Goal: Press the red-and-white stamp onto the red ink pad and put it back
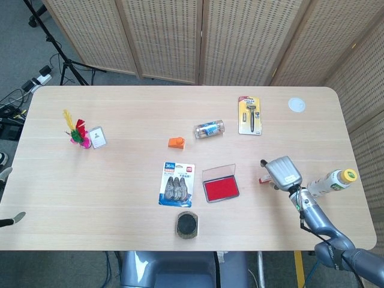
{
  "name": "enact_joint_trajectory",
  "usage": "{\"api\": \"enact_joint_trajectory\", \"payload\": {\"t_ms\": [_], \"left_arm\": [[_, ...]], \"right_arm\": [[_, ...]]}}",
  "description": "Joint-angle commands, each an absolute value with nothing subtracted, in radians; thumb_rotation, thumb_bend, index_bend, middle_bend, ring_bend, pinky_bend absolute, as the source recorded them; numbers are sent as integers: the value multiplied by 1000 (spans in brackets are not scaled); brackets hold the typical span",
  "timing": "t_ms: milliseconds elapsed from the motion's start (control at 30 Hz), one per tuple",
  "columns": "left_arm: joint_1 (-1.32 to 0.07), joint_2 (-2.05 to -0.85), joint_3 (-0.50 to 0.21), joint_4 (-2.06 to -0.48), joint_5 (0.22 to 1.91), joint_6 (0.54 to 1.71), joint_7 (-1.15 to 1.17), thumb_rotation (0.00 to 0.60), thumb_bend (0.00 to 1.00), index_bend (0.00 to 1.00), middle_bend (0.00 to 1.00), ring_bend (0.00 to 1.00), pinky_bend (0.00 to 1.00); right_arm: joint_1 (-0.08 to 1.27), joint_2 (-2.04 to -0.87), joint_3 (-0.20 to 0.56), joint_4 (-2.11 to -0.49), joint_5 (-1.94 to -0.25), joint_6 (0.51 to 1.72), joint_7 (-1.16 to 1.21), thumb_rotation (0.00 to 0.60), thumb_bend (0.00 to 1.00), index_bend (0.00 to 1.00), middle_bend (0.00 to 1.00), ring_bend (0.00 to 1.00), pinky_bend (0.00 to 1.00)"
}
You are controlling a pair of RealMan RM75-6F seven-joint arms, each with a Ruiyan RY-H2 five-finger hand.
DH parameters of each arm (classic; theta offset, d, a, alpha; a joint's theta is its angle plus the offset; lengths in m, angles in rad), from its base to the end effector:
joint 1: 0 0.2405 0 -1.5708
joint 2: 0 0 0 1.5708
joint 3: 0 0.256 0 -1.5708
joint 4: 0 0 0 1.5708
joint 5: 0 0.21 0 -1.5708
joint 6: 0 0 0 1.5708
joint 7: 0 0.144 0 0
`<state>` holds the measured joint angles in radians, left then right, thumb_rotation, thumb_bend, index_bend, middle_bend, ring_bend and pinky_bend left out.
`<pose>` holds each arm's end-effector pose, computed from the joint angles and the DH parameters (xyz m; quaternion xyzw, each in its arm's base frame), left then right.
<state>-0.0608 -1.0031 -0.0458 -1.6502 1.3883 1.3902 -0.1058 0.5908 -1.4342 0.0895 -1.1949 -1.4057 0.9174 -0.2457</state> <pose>-0.3359 0.1707 0.1875 -0.5592 -0.4539 -0.3464 0.6011 -0.2681 -0.3441 0.0363 0.7909 -0.2678 0.2466 0.4920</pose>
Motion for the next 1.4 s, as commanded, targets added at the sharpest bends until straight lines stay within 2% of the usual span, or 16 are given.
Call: {"api": "enact_joint_trajectory", "payload": {"t_ms": [33, 267, 667, 1400], "left_arm": [[-61, -1002, -46, -1650, 1389, 1391, -109, 600, 49, 0, 0, 0, 0], [-62, -1000, -43, -1649, 1391, 1389, -111, 600, 49, 0, 0, 0, 0], [-67, -1001, -44, -1648, 1384, 1380, -104, 600, 49, 0, 0, 0, 0], [-69, -1005, -43, -1649, 1379, 1379, -90, 600, 52, 0, 0, 0, 0]], "right_arm": [[594, -1445, 87, -1180, -1401, 913, -250, 600, 260, 368, 894, 974, 1000], [597, -1466, 79, -1141, -1394, 909, -254, 600, 260, 370, 894, 974, 1000], [609, -1485, 69, -1088, -1389, 890, -252, 600, 347, 387, 895, 974, 1000], [622, -1505, 58, -1050, -1372, 843, -185, 600, 363, 417, 895, 974, 1000]]}}
